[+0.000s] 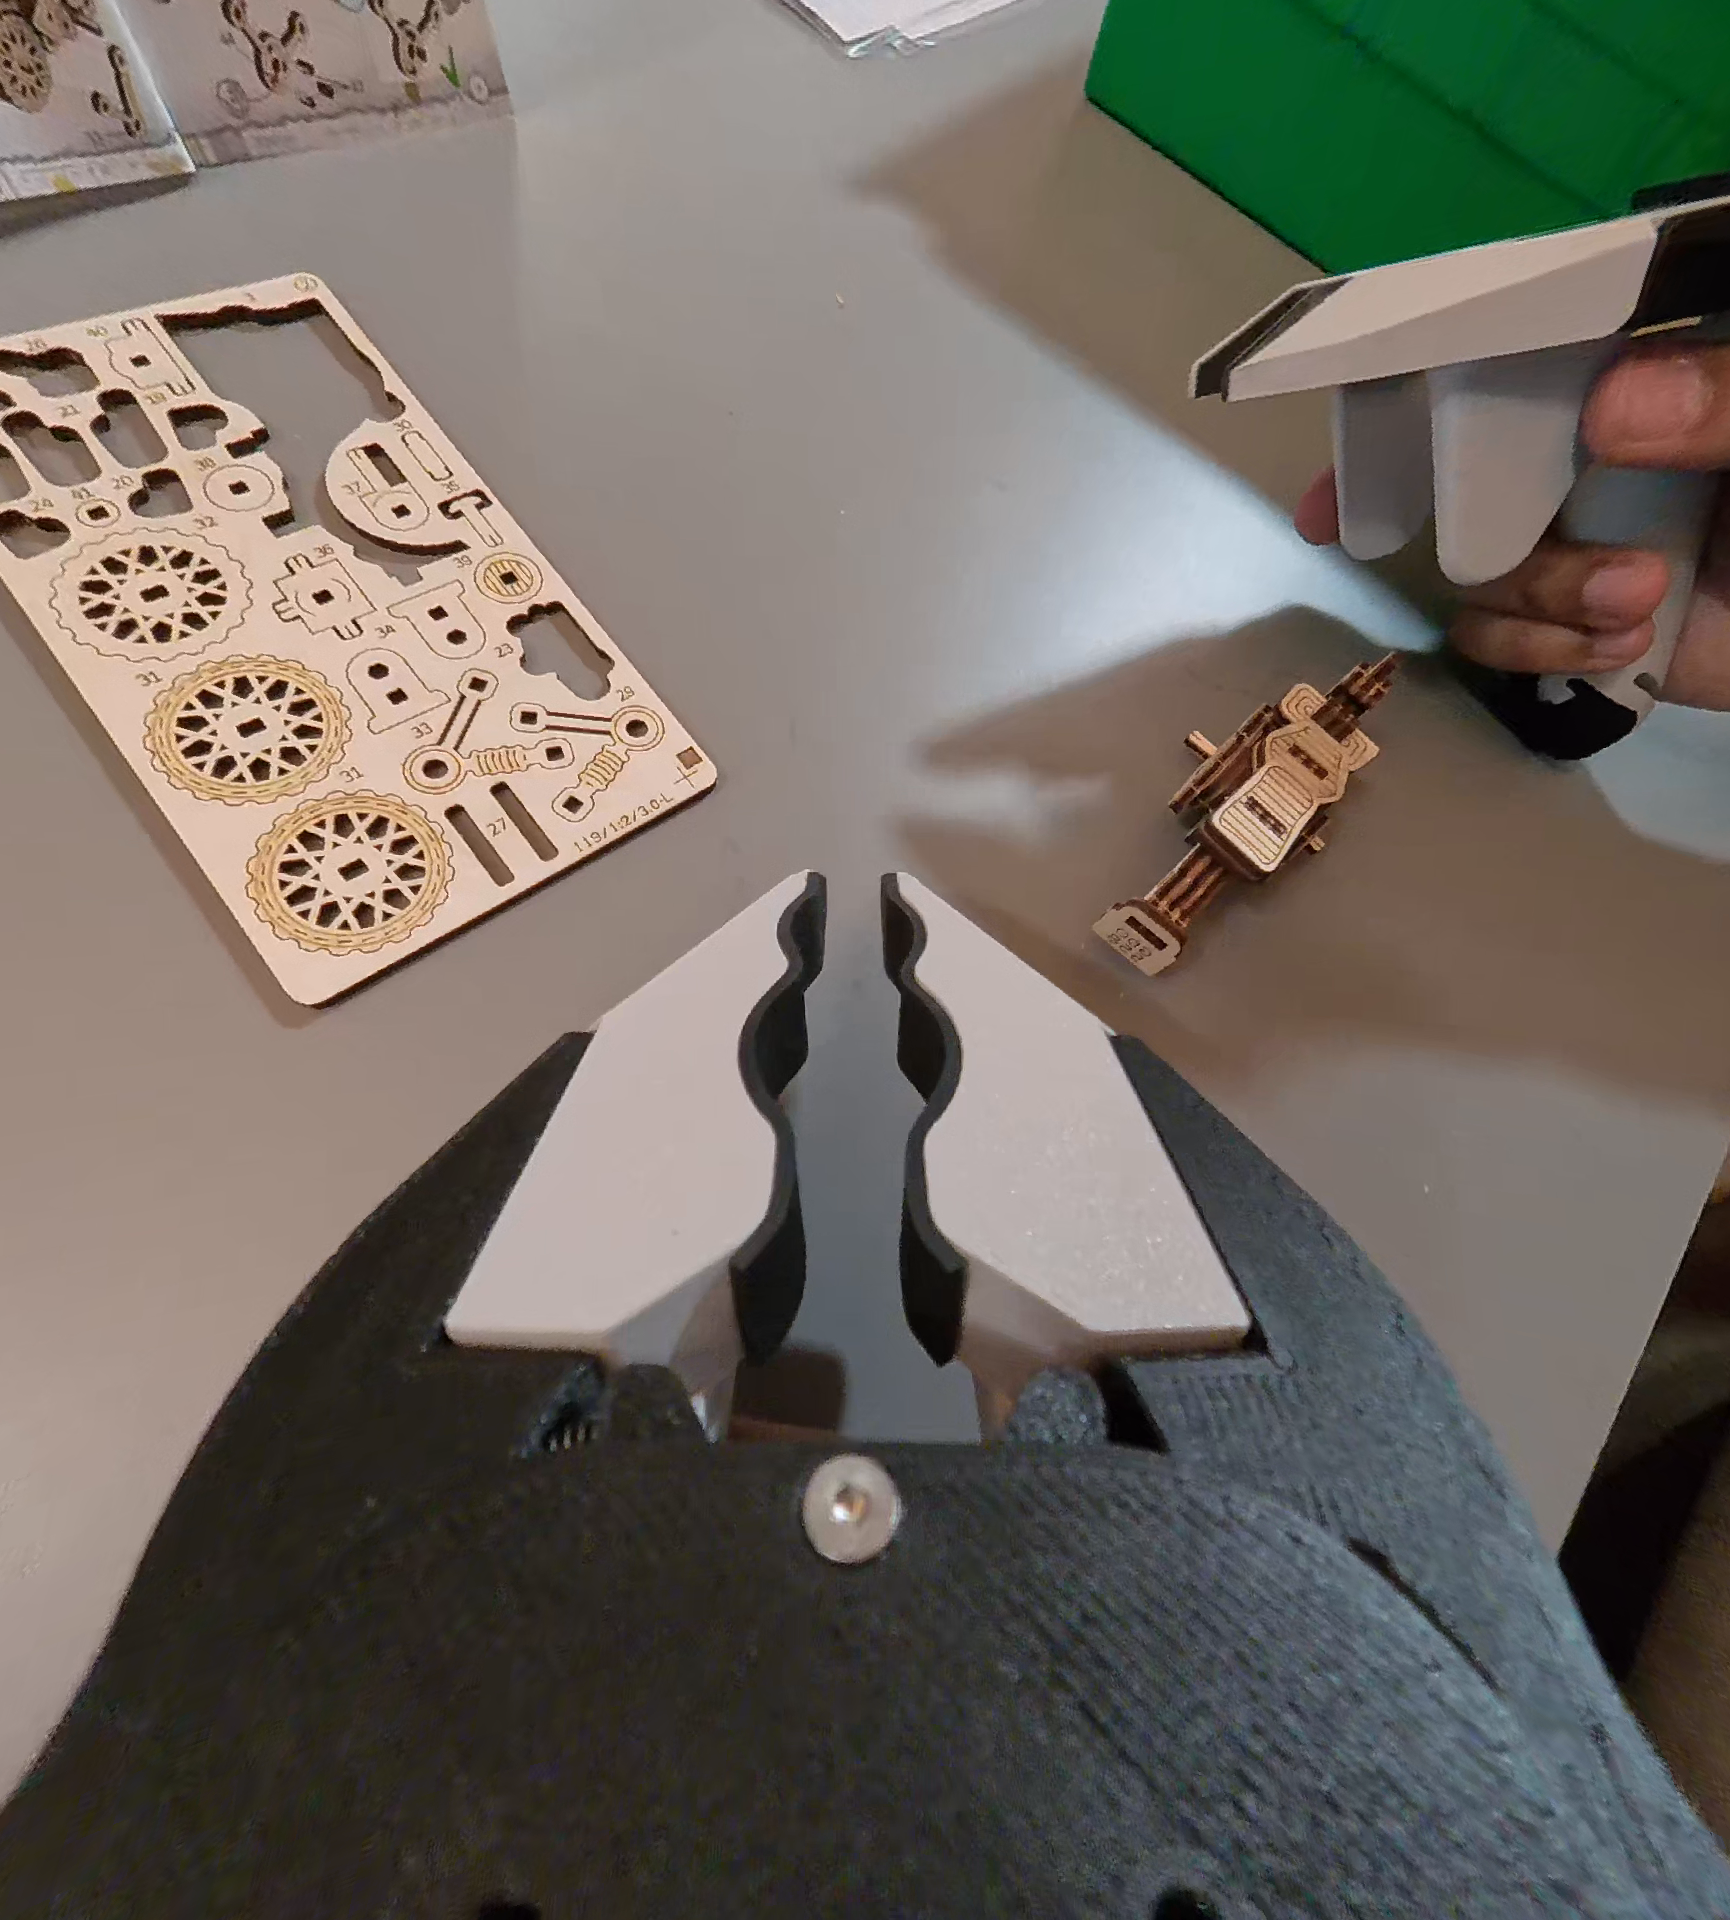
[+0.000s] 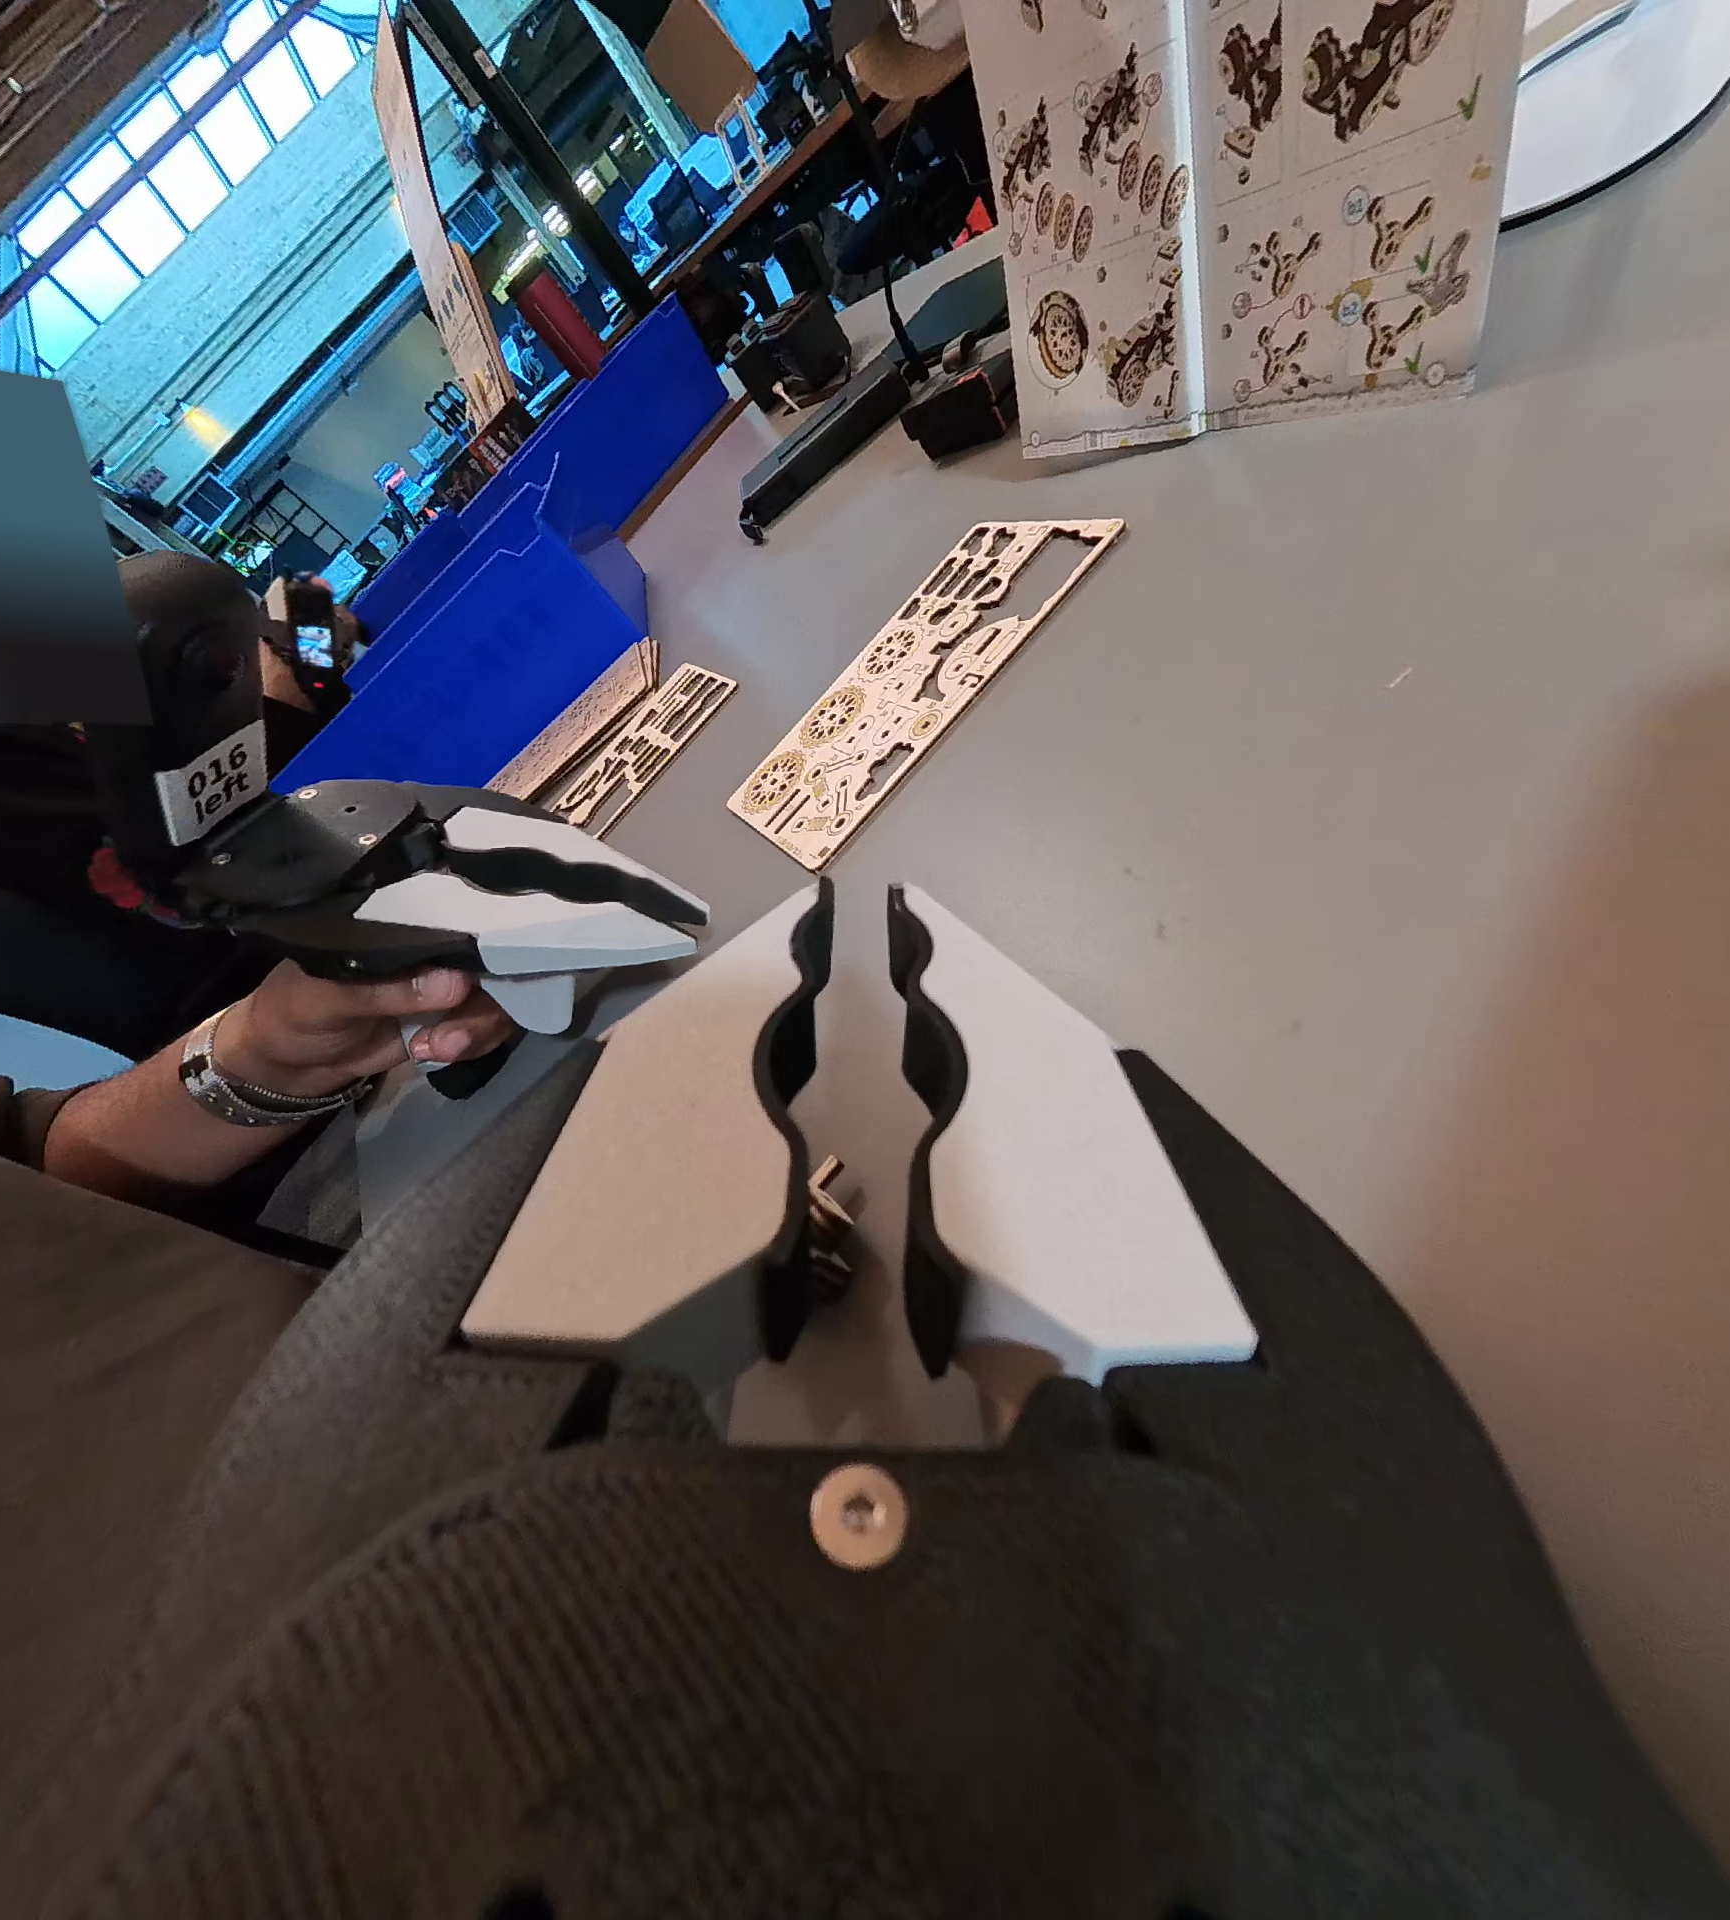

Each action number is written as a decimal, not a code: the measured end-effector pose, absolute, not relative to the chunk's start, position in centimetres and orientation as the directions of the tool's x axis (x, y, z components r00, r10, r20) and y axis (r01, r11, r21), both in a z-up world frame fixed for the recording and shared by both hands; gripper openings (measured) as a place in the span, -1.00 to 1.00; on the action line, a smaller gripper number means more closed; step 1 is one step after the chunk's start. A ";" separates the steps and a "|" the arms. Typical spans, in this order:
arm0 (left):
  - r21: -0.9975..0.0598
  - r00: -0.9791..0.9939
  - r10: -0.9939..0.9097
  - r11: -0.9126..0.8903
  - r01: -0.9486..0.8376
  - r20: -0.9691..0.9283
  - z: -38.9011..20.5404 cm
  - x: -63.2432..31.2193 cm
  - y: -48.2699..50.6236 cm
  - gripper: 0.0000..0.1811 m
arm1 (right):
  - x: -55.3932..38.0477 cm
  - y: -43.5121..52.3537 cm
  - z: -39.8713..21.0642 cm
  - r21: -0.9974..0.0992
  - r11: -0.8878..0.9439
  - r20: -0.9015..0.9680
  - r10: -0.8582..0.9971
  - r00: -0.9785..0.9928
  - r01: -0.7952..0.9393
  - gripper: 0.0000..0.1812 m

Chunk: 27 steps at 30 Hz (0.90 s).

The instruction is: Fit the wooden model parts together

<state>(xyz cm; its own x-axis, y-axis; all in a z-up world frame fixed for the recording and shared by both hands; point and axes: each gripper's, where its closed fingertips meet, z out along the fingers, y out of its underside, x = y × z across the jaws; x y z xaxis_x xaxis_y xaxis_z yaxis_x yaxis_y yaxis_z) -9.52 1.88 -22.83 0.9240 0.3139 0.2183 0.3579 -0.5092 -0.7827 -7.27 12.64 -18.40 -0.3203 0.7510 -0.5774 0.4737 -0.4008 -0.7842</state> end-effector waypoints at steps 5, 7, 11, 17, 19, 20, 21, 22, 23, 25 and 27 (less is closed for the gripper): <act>-0.780 0.922 0.312 -0.508 0.366 0.229 -22.8 -9.5 1.9 -0.90 | -7.2 12.5 -18.4 -0.783 -0.398 -0.578 0.750 -0.322 0.478 -0.90; -0.776 0.922 0.310 -0.512 0.369 0.233 -22.9 -9.4 1.9 -0.89 | -7.3 12.5 -18.5 -0.783 -0.397 -0.578 0.750 -0.322 0.480 -0.90; -0.772 0.910 0.345 -0.504 0.388 0.232 -23.0 -9.9 1.7 -0.75 | -7.2 12.4 -18.5 -0.782 -0.393 -0.578 0.749 -0.325 0.484 -0.89; -0.785 0.836 0.494 -0.409 0.465 0.239 -22.7 -13.4 0.4 -0.51 | -7.0 11.8 -18.7 -0.788 -0.361 -0.562 0.753 -0.343 0.499 -0.87; -0.796 0.811 0.539 -0.378 0.472 0.225 -22.4 -14.6 -0.1 -0.52 | -6.9 11.6 -18.7 -0.788 -0.355 -0.560 0.752 -0.347 0.503 -0.86; -0.798 0.799 0.557 -0.365 0.480 0.226 -22.4 -15.1 -0.3 -0.52 | -6.9 11.6 -18.7 -0.786 -0.355 -0.562 0.750 -0.348 0.506 -0.86; -0.798 0.785 0.575 -0.350 0.490 0.230 -22.3 -15.6 -0.5 -0.51 | -6.9 11.5 -18.8 -0.783 -0.357 -0.567 0.747 -0.348 0.509 -0.86; -0.799 0.773 0.589 -0.335 0.499 0.235 -22.3 -16.0 -0.7 -0.51 | -6.9 11.5 -18.8 -0.780 -0.361 -0.572 0.743 -0.347 0.512 -0.86; -0.801 0.762 0.602 -0.321 0.505 0.239 -22.2 -16.4 -0.8 -0.52 | -6.9 11.5 -18.8 -0.776 -0.366 -0.578 0.739 -0.346 0.514 -0.86; -0.800 0.745 0.621 -0.305 0.516 0.244 -22.2 -17.1 -1.1 -0.58 | -6.9 11.4 -18.9 -0.769 -0.373 -0.588 0.732 -0.345 0.519 -0.86; -0.780 0.724 0.644 -0.311 0.543 0.248 -22.8 -17.4 -1.3 -0.79 | -6.9 11.4 -18.9 -0.767 -0.373 -0.590 0.730 -0.344 0.522 -0.85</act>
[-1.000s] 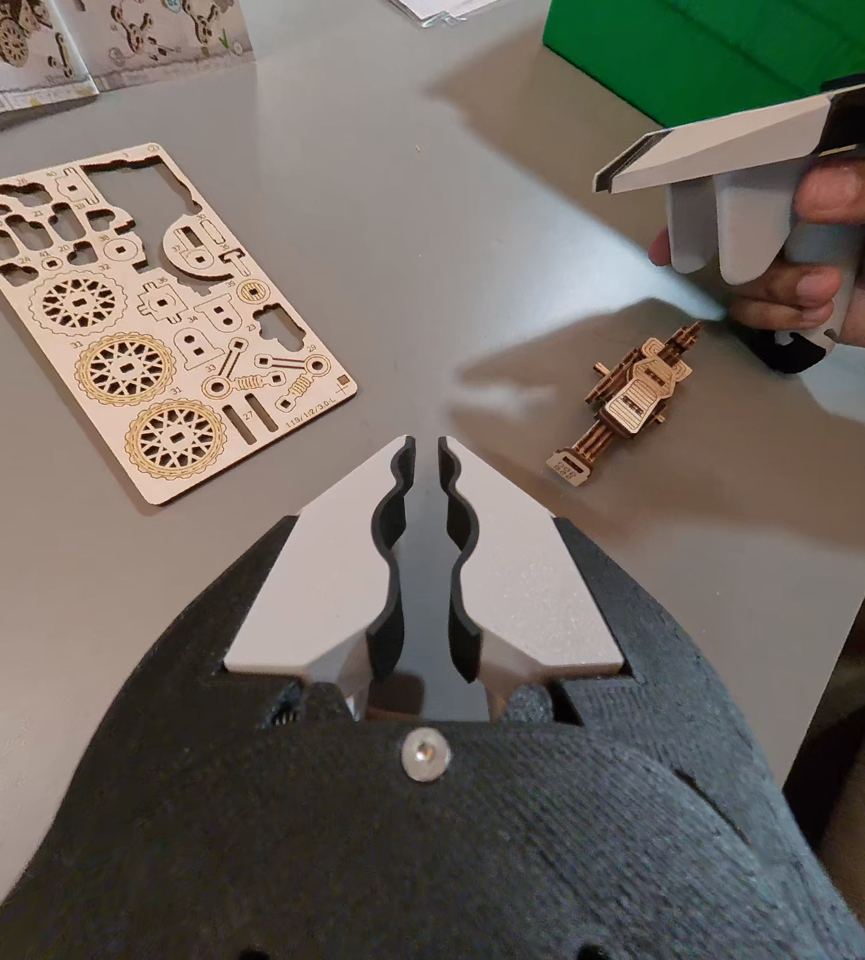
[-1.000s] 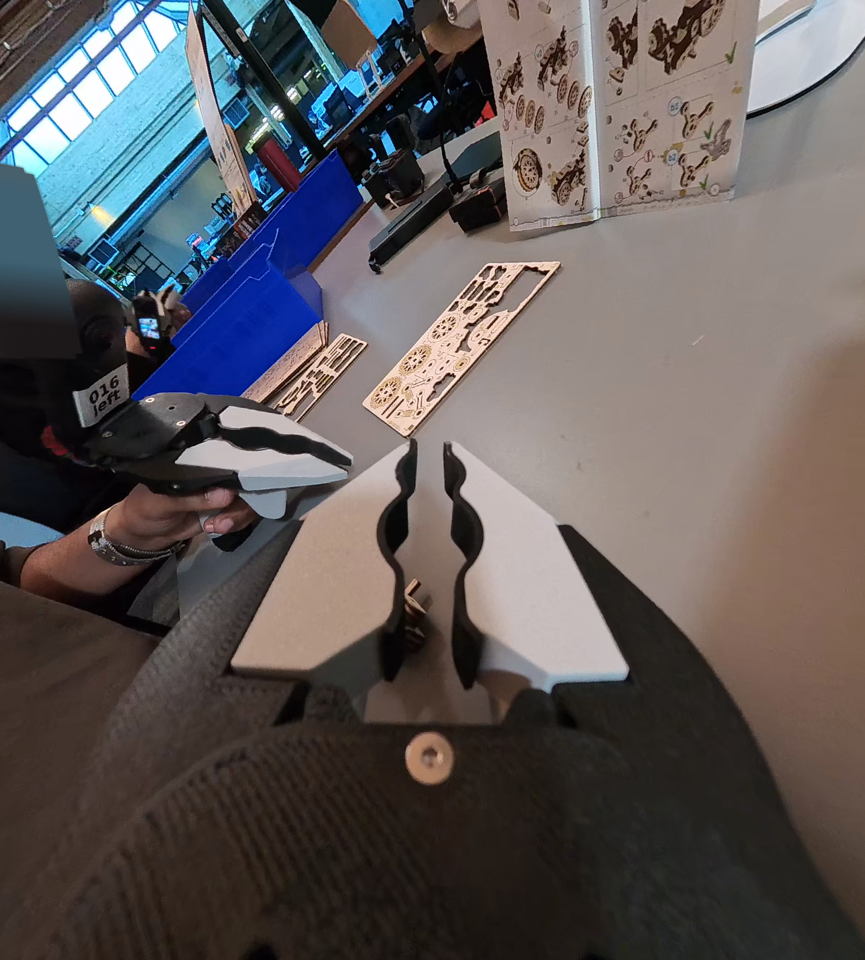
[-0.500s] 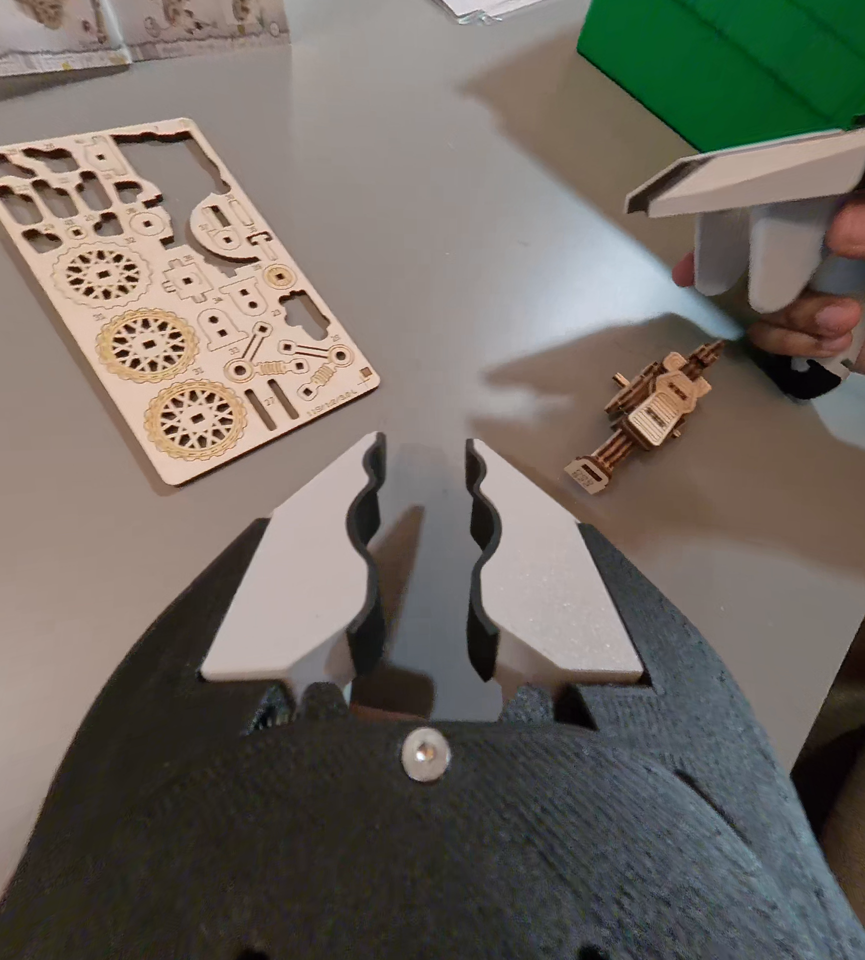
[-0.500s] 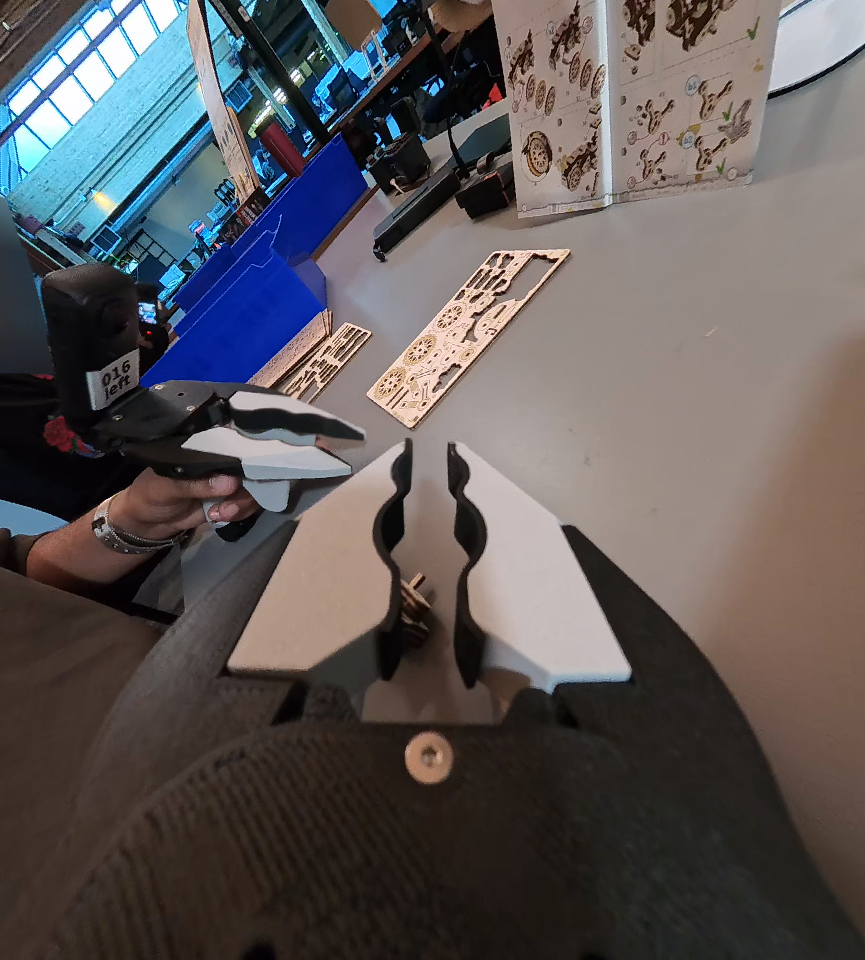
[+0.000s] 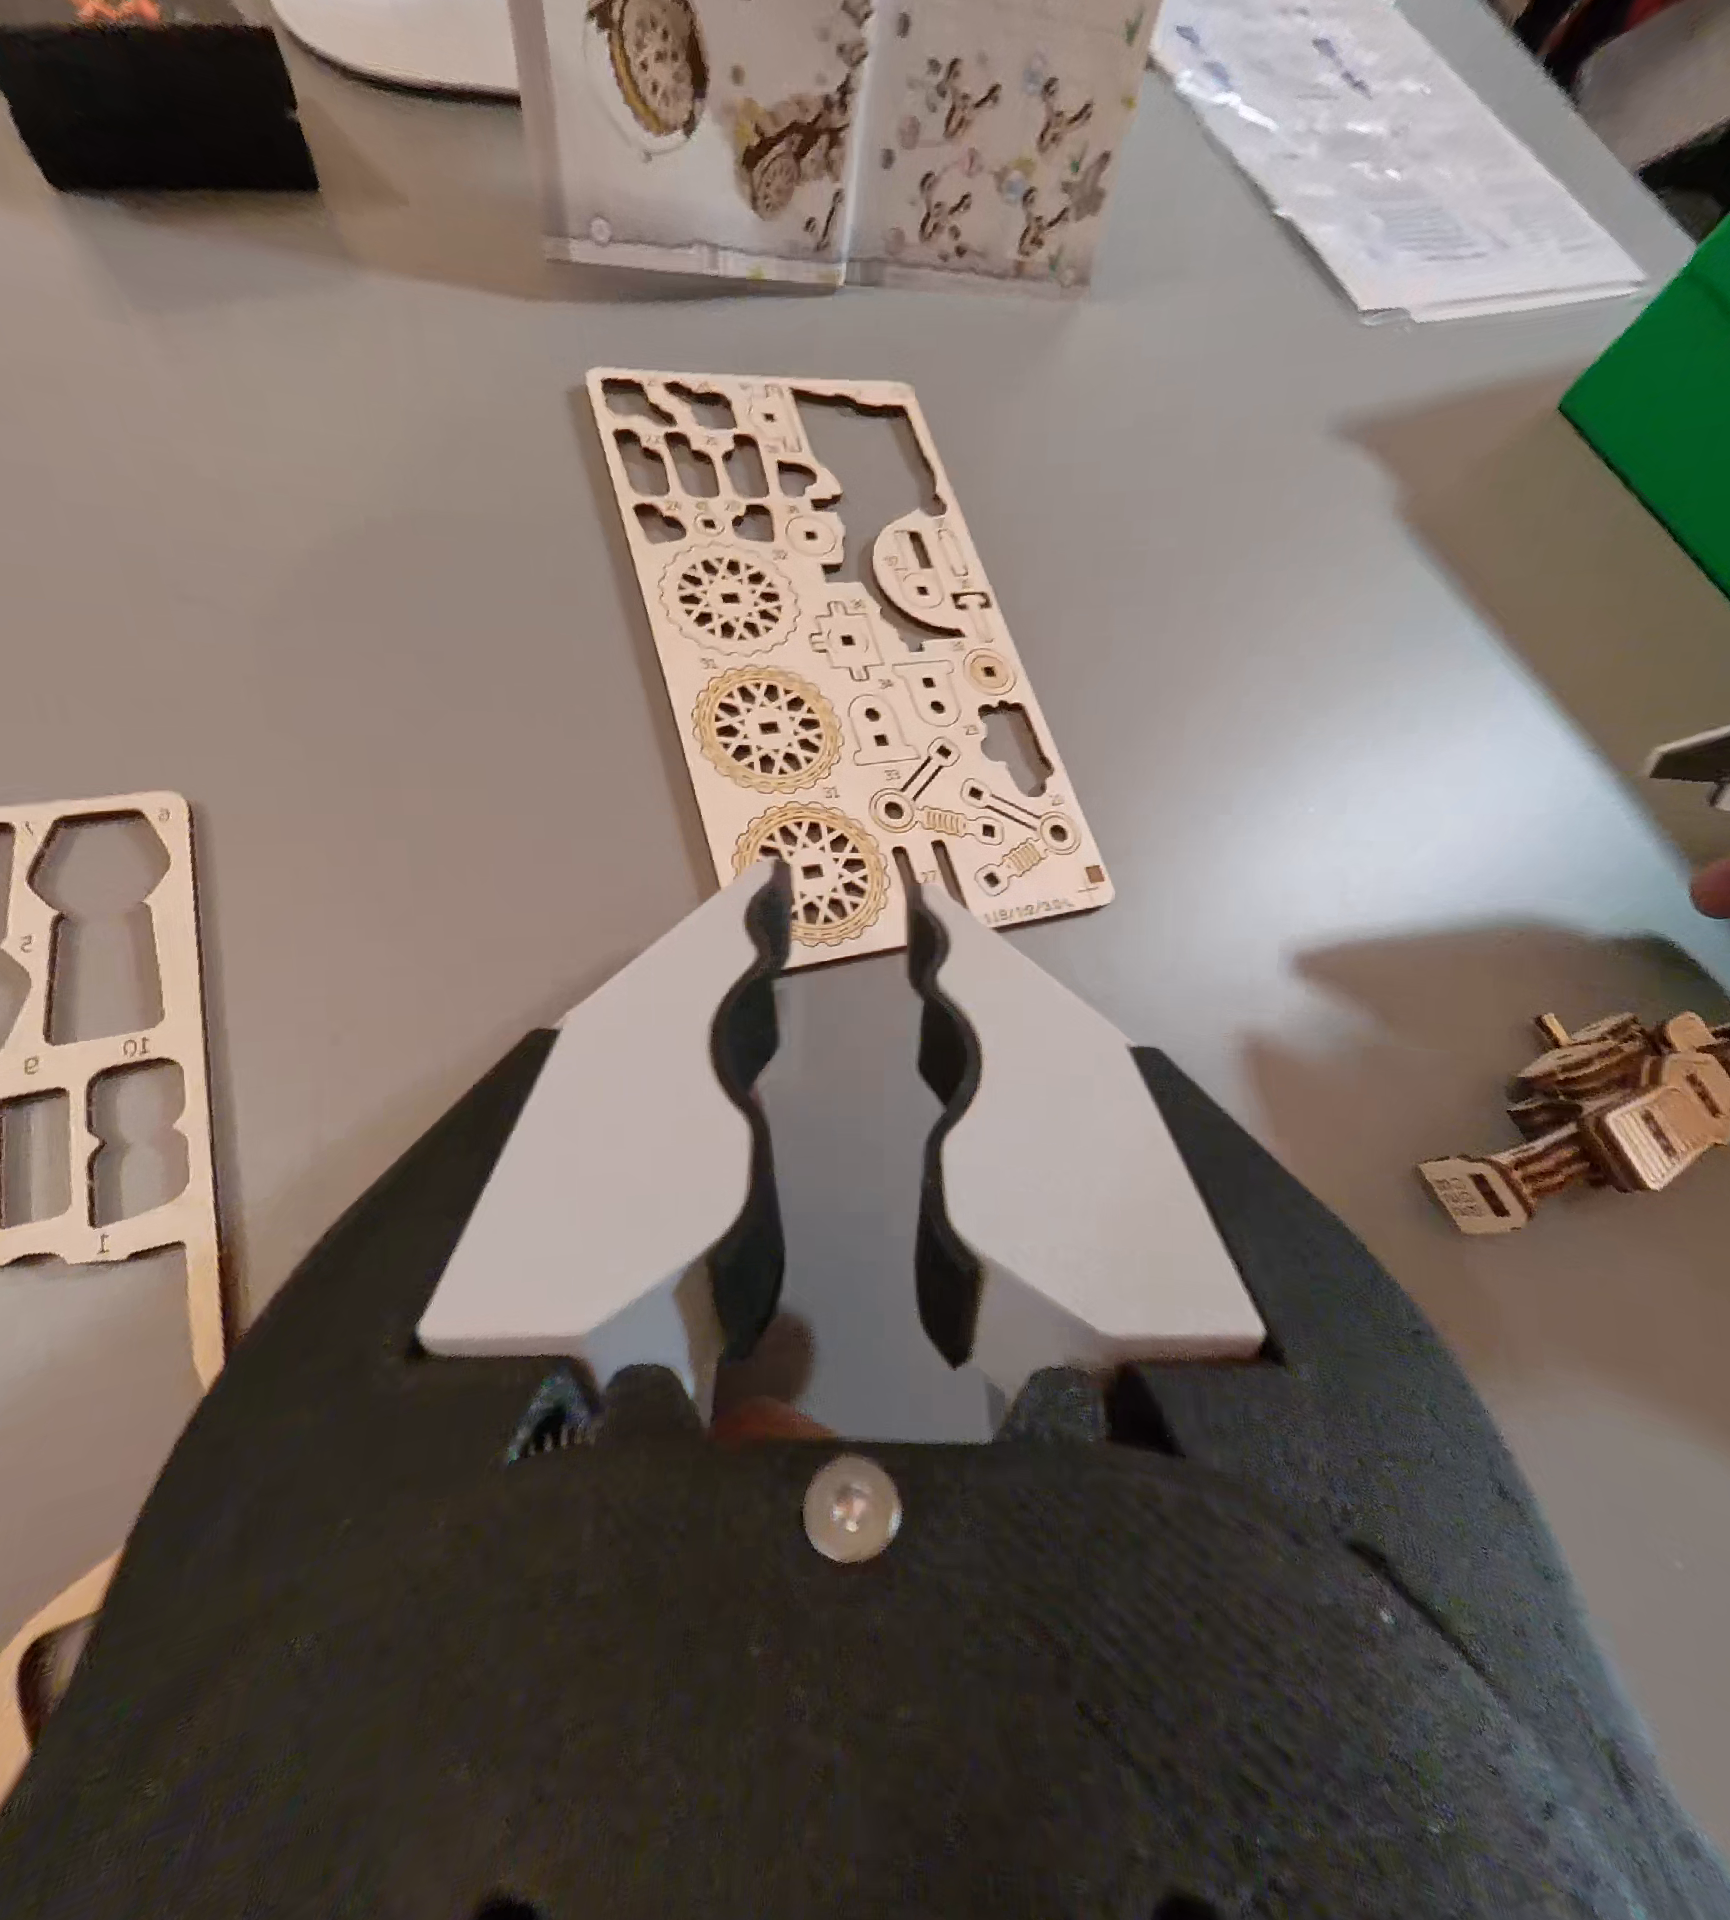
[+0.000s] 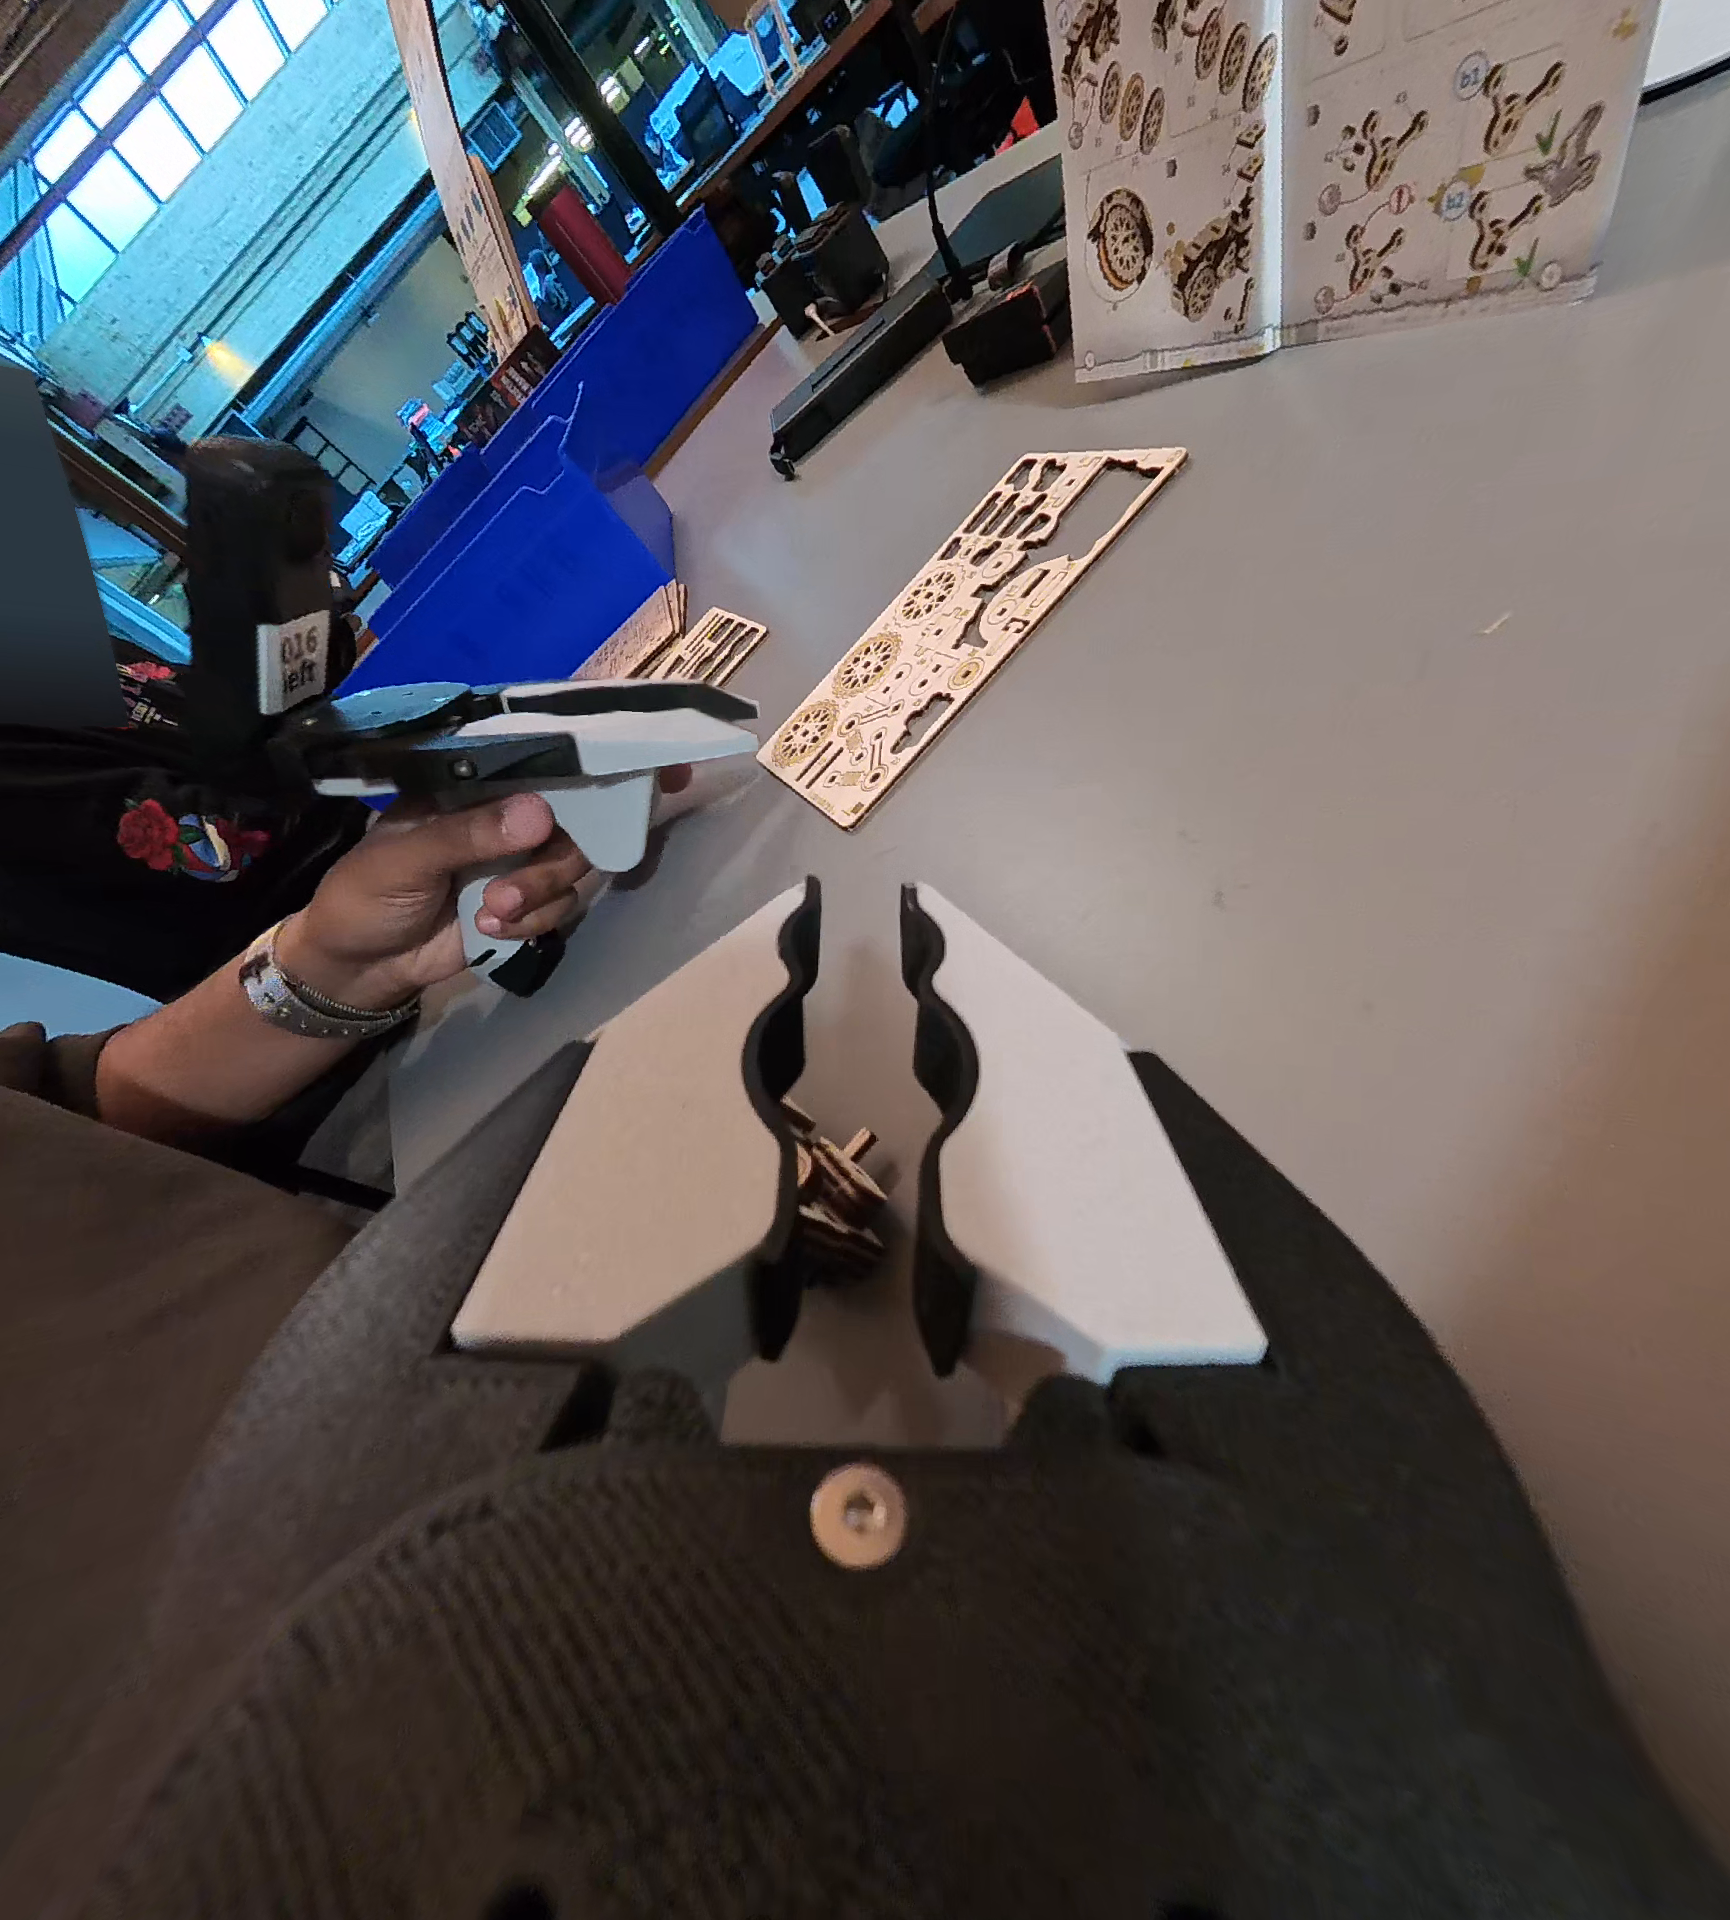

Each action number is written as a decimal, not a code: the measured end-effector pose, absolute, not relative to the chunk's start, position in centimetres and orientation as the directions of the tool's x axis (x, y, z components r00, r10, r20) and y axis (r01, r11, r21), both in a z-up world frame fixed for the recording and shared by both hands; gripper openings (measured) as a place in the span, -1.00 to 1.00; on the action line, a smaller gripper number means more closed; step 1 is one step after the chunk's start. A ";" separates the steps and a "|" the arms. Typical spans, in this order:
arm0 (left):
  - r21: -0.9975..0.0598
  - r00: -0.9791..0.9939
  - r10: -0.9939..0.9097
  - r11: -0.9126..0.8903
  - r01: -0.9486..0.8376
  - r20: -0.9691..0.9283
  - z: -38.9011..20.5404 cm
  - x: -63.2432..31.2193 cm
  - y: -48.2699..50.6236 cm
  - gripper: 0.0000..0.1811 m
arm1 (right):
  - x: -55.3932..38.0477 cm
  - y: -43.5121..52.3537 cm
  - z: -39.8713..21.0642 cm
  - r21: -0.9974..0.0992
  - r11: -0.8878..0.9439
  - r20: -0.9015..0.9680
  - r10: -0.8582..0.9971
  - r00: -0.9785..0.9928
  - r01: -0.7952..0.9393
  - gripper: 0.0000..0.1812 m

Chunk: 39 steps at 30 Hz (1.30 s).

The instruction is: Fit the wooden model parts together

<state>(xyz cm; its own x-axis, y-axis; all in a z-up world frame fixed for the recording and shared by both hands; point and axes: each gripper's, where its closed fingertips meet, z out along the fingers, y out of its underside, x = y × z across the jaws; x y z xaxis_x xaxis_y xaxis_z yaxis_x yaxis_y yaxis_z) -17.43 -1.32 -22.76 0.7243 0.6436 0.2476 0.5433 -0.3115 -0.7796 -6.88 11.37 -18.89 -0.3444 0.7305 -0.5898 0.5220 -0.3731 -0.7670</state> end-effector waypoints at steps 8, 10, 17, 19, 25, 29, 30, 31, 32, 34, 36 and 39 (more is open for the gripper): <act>-0.727 0.710 0.673 -0.381 0.571 0.205 -24.2 -17.4 -1.7 -1.00 | -6.8 11.1 -19.0 -0.781 -0.345 -0.564 0.747 -0.351 0.521 -0.85; -0.729 0.716 0.672 -0.393 0.561 0.189 -24.2 -17.3 -1.7 -1.00 | -6.8 11.1 -19.0 -0.781 -0.343 -0.563 0.748 -0.351 0.521 -0.86; -0.735 0.763 0.644 -0.488 0.471 0.062 -24.4 -16.4 -1.6 -1.00 | -6.8 11.2 -19.0 -0.782 -0.345 -0.562 0.752 -0.346 0.520 -0.85; -0.735 0.772 0.634 -0.505 0.453 0.040 -24.4 -16.3 -1.5 -1.00 | -6.8 11.2 -19.0 -0.781 -0.343 -0.561 0.752 -0.346 0.521 -0.85; -0.733 0.774 0.629 -0.497 0.465 0.064 -24.4 -16.2 -1.5 -1.00 | -6.8 11.2 -19.1 -0.776 -0.346 -0.568 0.748 -0.344 0.528 -0.85; -0.732 0.773 0.629 -0.489 0.474 0.081 -24.4 -16.2 -1.5 -1.00 | -6.9 11.2 -19.1 -0.773 -0.351 -0.573 0.745 -0.342 0.528 -0.85; -0.731 0.773 0.629 -0.487 0.477 0.085 -24.4 -16.2 -1.5 -1.00 | -6.9 11.2 -19.1 -0.772 -0.352 -0.574 0.744 -0.342 0.529 -0.85; -0.731 0.772 0.630 -0.484 0.481 0.091 -24.4 -16.2 -1.5 -1.00 | -6.9 11.2 -19.1 -0.770 -0.354 -0.576 0.743 -0.341 0.531 -0.85; -0.731 0.770 0.631 -0.480 0.485 0.097 -24.4 -16.2 -1.5 -0.99 | -6.9 11.3 -19.2 -0.769 -0.355 -0.578 0.742 -0.340 0.532 -0.85; -0.729 0.766 0.634 -0.473 0.495 0.108 -24.4 -16.2 -1.6 -0.98 | -6.9 11.3 -19.2 -0.766 -0.358 -0.581 0.740 -0.338 0.534 -0.85; -0.728 0.762 0.638 -0.467 0.501 0.115 -24.4 -16.3 -1.7 -0.96 | -6.9 11.3 -19.2 -0.764 -0.360 -0.584 0.738 -0.337 0.535 -0.85; -0.730 0.758 0.644 -0.467 0.499 0.106 -24.4 -16.4 -1.7 -0.94 | -6.9 11.3 -19.2 -0.763 -0.363 -0.586 0.737 -0.336 0.535 -0.85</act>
